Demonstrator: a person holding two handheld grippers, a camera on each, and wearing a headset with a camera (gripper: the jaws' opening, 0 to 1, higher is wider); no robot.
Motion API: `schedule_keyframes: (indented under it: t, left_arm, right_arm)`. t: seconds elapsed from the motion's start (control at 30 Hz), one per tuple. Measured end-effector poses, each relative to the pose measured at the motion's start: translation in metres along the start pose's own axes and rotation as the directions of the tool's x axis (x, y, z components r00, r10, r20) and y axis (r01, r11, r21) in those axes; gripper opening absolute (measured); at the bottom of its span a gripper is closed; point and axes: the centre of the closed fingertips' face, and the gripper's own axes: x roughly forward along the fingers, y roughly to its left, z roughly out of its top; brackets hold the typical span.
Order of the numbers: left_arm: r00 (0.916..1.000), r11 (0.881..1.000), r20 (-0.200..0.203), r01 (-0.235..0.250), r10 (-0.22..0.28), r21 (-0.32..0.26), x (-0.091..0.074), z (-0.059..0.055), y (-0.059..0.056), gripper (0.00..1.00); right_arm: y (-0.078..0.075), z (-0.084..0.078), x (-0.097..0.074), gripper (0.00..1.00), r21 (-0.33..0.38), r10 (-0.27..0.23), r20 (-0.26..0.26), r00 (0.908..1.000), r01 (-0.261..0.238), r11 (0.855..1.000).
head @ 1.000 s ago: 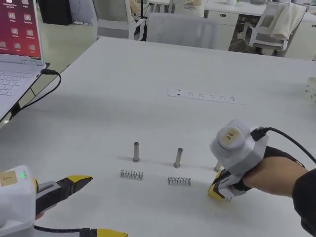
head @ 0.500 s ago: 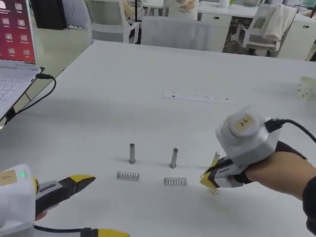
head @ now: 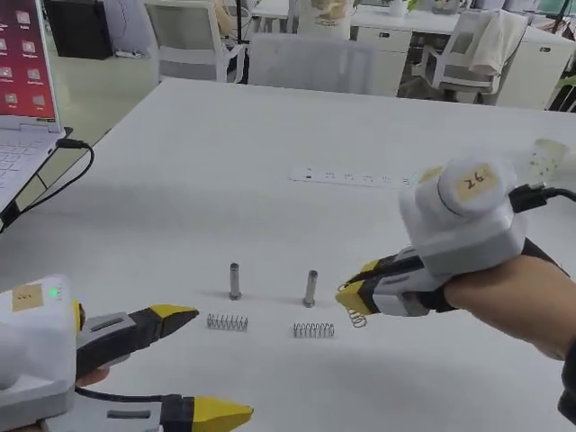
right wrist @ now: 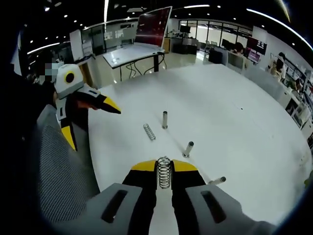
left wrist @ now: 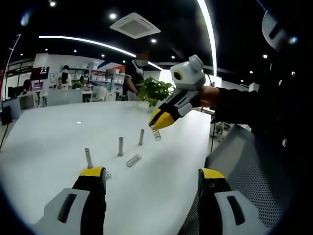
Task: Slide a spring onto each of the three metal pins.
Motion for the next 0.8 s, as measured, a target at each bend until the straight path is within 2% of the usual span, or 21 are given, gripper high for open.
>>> schedule_keyframes:
  t: [0.17,0.37,0.5,0.57,0.67,0.8]
  left_arm:
    - [0.9995,0.999,0.003,0.033,-0.033,0.007,0.009,0.004,-0.005,0.7]
    - [0.9976,0.997,-0.001,0.069,-0.069,0.03,0.017,0.009,-0.011,0.67]
    - [0.9957,0.995,0.003,0.092,-0.093,0.046,0.023,0.011,-0.012,0.61]
    - [0.9945,0.994,0.017,0.103,-0.103,0.038,0.024,0.013,-0.011,0.59]
    - [0.9933,0.994,0.038,0.108,-0.109,0.024,0.025,0.015,-0.01,0.56]
    - [0.9915,0.994,0.064,0.113,-0.113,0.002,0.024,0.018,-0.008,0.51]
  right_arm:
    - [0.013,0.017,-0.001,0.08,-0.015,0.017,0.043,0.9989,-0.017,1.0]
    - [0.026,0.03,0.003,0.08,-0.024,0.048,0.072,0.9962,-0.046,0.999]
    - [0.035,0.036,0.007,0.08,-0.018,0.078,0.095,0.9924,-0.076,0.997]
    - [0.038,0.037,0.008,0.08,-0.012,0.086,0.1,0.9913,-0.085,0.996]
    - [0.048,0.041,0.01,0.08,0.021,0.126,0.125,0.9841,-0.13,0.991]
    - [0.055,0.044,0.012,0.08,0.027,0.146,0.137,0.9797,-0.151,0.988]
